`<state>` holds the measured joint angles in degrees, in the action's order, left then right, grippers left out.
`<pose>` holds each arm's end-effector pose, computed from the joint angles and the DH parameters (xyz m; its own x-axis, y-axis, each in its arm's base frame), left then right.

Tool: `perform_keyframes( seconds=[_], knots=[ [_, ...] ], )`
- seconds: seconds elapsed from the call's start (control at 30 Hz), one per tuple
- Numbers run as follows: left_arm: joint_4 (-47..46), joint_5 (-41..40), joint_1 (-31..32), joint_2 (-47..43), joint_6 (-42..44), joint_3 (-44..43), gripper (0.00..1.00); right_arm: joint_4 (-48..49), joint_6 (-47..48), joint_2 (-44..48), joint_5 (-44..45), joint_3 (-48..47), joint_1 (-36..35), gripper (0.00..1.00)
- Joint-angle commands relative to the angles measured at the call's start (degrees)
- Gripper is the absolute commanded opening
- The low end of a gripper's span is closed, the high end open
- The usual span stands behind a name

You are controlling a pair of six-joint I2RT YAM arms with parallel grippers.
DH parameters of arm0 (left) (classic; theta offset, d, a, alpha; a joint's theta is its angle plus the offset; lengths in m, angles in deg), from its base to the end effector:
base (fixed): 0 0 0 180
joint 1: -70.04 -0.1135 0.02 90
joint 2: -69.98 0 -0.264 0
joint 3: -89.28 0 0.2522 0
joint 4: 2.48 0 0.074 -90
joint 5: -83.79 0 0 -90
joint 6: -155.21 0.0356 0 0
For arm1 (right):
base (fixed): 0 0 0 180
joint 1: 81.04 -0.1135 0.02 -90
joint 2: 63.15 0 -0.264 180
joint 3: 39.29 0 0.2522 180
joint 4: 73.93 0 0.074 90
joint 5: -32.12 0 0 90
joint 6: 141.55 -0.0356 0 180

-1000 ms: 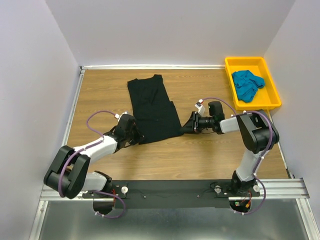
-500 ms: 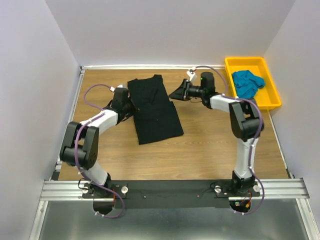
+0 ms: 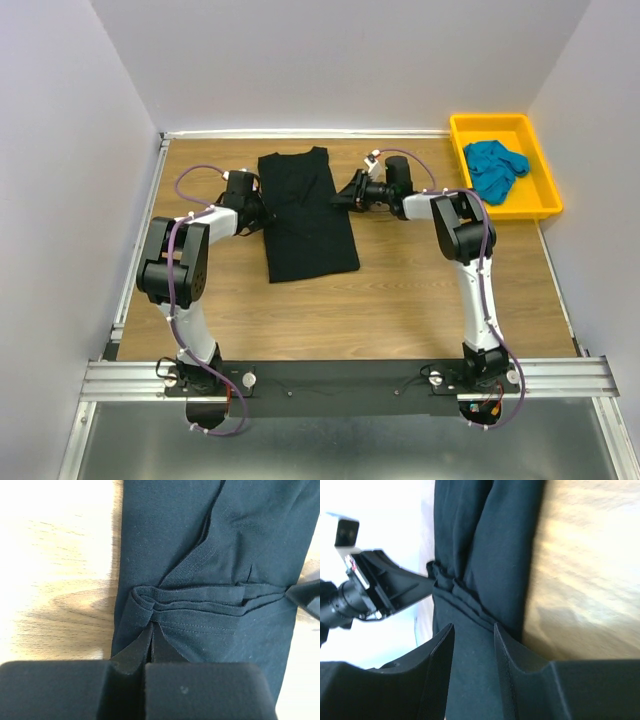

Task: Fold and stack the t-shirts
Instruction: Fold the tshirt

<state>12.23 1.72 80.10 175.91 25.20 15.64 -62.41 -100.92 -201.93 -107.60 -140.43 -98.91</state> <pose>0.3735 -0.0712 0.1527 -0.7223 -0.5186 -0.4575 -0.2595 0.8165 -0.5158 0.4727 0.1809 0.0907 -0.9182 0.2195 -0.3298 -0.2357 0.3663 0.9001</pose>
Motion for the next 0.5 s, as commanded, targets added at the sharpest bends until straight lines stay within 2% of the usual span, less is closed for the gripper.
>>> perform_keyframes(
  seconds=[0.0, 0.1, 0.2, 0.23, 0.3, 0.33, 0.43, 0.47],
  knots=[
    [1.3, 0.3, -0.7, 0.0, 2.1, 0.0, 0.00, -1.3, 0.5, -0.4, 7.0, 3.9, 2.4, 0.46],
    [2.6, 0.4, -0.7, -2.6, 2.9, 0.2, 0.00, -5.0, 3.6, 2.2, 6.7, 3.5, 2.9, 0.46],
    [3.9, 0.0, -0.7, -7.4, 3.9, 0.4, 0.09, -11.3, 9.5, 7.3, 7.2, 2.6, 2.3, 0.48],
    [4.6, -0.6, -0.6, -8.8, 4.3, 0.5, 0.20, -12.2, 11.6, 8.8, 7.6, 3.2, 2.2, 0.48],
    [7.4, -3.5, -0.4, -13.1, 6.5, 0.6, 0.32, -14.7, 13.7, 14.3, 8.5, 4.5, 1.6, 0.52],
    [8.4, -4.7, -0.2, -14.7, 7.1, 1.0, 0.48, -15.9, 15.8, 16.4, 10.0, 6.2, 1.3, 0.52],
    [11.5, -9.7, 1.1, -21.6, 10.2, 4.0, 0.76, -21.8, 18.2, 23.5, 15.4, 10.1, -0.1, 0.56],
    [12.9, -12.4, 1.8, -23.4, 10.7, 4.9, 0.80, -23.9, 19.4, 25.1, 18.1, 11.4, -0.6, 0.58]
  ],
)
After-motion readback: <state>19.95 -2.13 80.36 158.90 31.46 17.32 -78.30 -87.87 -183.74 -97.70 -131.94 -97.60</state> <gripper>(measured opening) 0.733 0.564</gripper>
